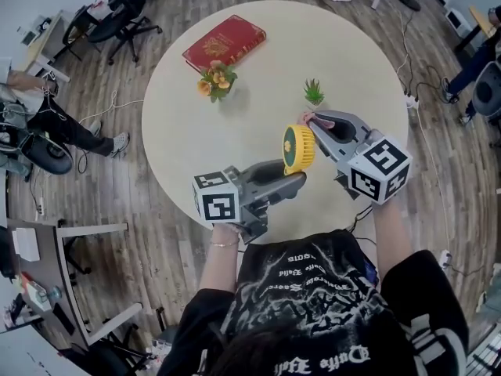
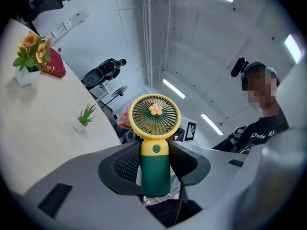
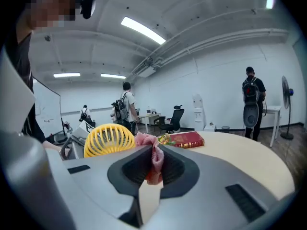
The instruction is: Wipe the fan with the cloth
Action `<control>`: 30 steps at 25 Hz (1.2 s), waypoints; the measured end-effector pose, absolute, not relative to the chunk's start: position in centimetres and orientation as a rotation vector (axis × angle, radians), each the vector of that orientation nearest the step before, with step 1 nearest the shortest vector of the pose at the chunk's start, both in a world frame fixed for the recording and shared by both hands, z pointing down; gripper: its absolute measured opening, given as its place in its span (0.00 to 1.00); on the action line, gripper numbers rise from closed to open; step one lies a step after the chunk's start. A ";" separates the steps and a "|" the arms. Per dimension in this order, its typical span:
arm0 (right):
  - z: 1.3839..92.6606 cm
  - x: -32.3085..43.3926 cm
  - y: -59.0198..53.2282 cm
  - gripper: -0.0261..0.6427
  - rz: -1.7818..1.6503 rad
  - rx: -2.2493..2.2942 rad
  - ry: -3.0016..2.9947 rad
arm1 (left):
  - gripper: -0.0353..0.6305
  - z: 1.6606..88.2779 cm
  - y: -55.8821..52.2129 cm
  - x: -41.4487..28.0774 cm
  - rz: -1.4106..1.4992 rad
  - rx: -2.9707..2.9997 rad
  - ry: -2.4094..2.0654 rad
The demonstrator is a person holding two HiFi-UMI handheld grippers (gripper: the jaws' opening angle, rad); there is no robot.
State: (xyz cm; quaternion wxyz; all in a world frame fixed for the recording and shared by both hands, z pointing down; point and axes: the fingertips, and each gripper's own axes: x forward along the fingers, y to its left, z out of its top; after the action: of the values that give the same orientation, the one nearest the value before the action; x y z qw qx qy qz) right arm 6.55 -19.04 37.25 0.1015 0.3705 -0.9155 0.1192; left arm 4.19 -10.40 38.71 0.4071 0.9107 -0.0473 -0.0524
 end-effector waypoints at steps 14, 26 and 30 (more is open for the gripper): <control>37.5 3.2 -16.1 0.10 0.520 0.813 -2.851 | 0.35 35.2 -11.2 2.5 -0.503 2.155 0.013; 36.0 2.5 -12.7 0.10 0.401 0.599 -2.940 | 0.35 35.4 -11.5 1.7 -0.535 2.129 -0.040; 35.2 2.6 -12.0 0.10 0.474 0.538 -3.010 | 0.35 35.1 -11.4 1.8 -0.552 2.133 -0.022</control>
State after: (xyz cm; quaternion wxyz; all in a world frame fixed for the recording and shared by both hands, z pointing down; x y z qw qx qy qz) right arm 2.59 -12.04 35.17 0.0237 0.1737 -0.9725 0.1532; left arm 1.81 -11.37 35.14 0.4522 0.8635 -0.0089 -0.2233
